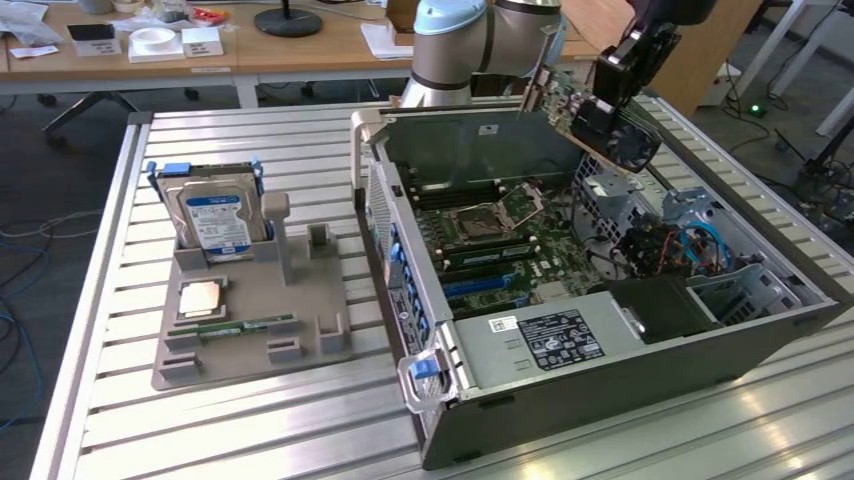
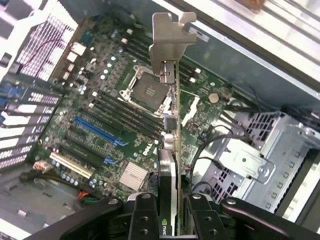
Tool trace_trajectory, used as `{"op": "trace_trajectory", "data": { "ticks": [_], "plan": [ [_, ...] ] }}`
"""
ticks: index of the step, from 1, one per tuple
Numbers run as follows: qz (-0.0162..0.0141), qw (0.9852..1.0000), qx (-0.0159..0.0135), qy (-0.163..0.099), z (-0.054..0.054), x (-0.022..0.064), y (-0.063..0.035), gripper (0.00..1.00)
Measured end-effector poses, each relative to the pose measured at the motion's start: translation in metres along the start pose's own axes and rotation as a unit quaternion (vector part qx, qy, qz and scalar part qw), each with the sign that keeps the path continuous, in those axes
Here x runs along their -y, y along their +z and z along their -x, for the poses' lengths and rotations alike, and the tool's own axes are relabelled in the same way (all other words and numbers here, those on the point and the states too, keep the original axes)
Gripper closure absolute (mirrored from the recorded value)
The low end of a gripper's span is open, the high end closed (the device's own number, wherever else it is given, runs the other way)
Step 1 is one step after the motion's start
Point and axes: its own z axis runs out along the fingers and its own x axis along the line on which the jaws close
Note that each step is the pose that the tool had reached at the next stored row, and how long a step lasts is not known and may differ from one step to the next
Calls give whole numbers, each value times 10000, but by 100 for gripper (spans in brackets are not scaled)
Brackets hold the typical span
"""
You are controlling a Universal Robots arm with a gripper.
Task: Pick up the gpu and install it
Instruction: 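Insert the gpu into the slot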
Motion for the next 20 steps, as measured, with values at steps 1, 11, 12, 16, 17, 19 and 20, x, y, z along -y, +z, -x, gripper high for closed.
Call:
{"op": "trace_trajectory", "data": {
  "ticks": [1, 11, 12, 16, 17, 19, 20],
  "plan": [
    [1, 10000, -5, -89, 0, 0, 1, 73],
    [9, 9950, -59, -1000, 0, 1, 5, 73],
    [11, 9940, -64, -1089, 0, 1, 6, 73],
    [15, 9894, -84, -1451, 0, 1, 8, 73],
    [17, 9880, -89, -1539, 0, 1, 9, 73],
    [20, 9851, -99, -1716, 0, 1, 9, 73],
    [21, 9835, -103, -1804, 0, 1, 9, 73]
  ]
}}
